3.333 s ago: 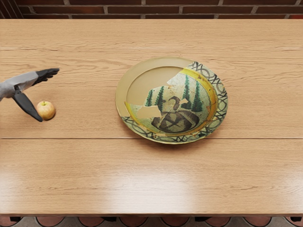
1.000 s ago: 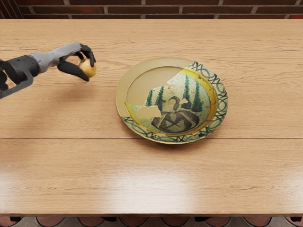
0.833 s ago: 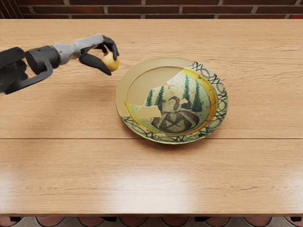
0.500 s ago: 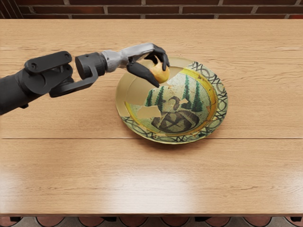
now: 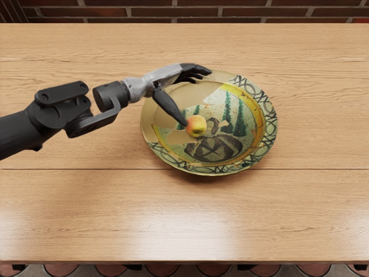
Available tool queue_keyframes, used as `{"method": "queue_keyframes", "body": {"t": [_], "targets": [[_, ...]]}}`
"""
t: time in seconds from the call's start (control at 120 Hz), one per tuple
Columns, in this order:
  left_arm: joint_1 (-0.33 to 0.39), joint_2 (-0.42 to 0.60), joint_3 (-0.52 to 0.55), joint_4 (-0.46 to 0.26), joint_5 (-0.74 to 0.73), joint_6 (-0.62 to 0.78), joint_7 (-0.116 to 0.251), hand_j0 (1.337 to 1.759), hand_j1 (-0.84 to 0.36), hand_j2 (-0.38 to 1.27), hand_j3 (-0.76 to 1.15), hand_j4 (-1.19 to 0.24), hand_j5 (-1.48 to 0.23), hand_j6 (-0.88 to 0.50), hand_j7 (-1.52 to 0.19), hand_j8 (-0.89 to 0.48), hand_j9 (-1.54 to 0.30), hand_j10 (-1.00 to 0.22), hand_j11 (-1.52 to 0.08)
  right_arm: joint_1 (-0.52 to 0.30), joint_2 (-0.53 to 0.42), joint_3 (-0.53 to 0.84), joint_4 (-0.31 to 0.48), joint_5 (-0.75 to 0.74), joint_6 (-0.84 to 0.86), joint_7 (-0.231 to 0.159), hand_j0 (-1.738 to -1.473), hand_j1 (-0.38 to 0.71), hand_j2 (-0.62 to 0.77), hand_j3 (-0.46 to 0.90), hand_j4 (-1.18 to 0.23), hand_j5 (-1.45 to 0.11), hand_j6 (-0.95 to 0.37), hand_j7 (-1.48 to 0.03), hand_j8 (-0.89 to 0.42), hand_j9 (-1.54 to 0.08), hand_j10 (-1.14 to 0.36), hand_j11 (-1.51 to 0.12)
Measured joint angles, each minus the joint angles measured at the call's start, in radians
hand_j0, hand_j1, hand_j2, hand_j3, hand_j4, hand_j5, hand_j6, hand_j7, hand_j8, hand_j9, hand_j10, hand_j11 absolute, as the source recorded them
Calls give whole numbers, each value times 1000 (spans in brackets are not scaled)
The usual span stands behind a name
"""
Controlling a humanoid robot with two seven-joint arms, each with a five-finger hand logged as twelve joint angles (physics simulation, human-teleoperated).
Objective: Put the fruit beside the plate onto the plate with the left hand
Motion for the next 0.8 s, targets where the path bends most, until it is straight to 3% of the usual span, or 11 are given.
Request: {"method": "queue_keyframes", "body": {"t": [0.317,0.5,0.583,0.8], "targets": [[87,224,-2,11,-48,1,0,1658,291,31,0,-59,-83,-43,-80,-42,-80,-49,-79,0,0,0,0,0,0,0,-1658,-349,0,0,-1,0,-1,0,-1,0,0,0],[185,312,-35,58,-51,1,0,1658,313,17,0,-37,-49,-31,-48,-30,-48,-33,-47,0,0,0,0,0,0,0,-1658,-349,0,0,-1,0,-1,0,-1,0,0,0],[229,332,-76,91,-52,2,0,1658,318,14,0,-32,-41,-28,-40,-27,-40,-29,-40,0,0,0,0,0,0,0,-1658,-349,0,0,-1,0,-1,0,-1,0,0,0],[245,352,-115,152,-52,2,0,1658,325,10,0,-26,-31,-25,-31,-24,-31,-24,-30,0,0,0,0,0,0,0,-1658,-349,0,0,-1,0,-1,0,-1,0,0,0]]}}
